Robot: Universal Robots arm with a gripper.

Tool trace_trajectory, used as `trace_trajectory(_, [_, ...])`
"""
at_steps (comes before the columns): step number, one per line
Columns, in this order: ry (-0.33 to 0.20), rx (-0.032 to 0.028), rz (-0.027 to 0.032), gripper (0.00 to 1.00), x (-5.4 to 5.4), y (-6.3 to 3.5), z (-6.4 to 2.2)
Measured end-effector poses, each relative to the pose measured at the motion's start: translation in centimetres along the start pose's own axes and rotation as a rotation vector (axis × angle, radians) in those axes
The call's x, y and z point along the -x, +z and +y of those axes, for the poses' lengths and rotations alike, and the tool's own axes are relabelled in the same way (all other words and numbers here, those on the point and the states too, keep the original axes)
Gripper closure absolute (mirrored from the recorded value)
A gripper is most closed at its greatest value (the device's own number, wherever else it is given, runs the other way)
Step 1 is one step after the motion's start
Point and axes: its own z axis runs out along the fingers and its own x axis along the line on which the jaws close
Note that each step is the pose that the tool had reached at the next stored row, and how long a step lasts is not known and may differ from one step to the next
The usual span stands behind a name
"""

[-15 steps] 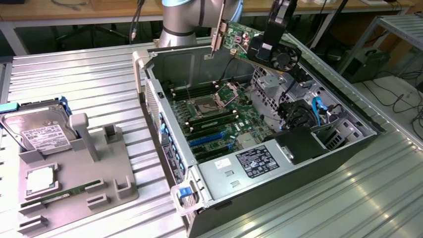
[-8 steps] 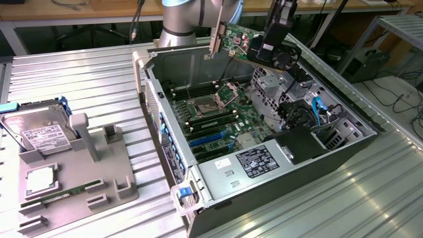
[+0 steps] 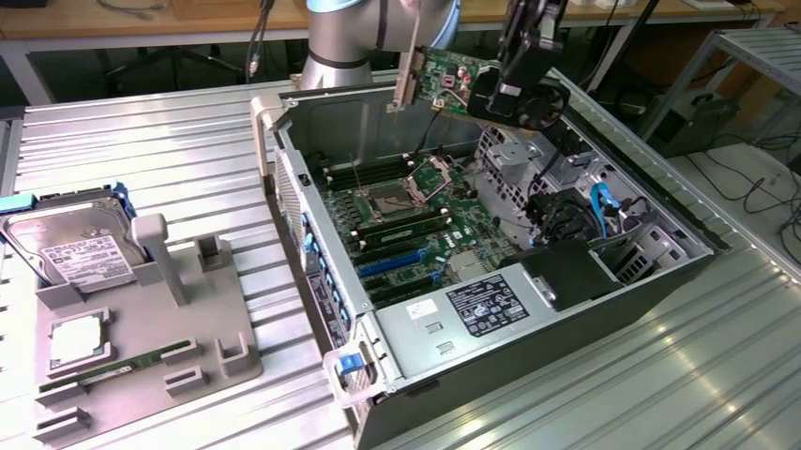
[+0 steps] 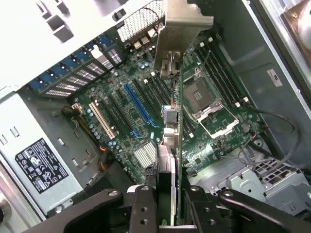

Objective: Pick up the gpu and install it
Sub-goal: 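Insert the gpu into the slot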

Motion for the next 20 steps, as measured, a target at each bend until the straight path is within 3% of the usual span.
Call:
trace_trajectory(11, [-0.208,0.0013,0.0036,0.73,-0.01,0.0,0.01])
trace_trajectory(12, [-0.238,0.0015,0.0041,0.73,0.0,0.0,0.01])
trace_trajectory(13, [-0.303,0.002,0.0052,0.73,0.0,0.0,0.01])
trace_trajectory(20, [-0.422,0.0028,0.0073,0.73,-0.01,0.0,0.01])
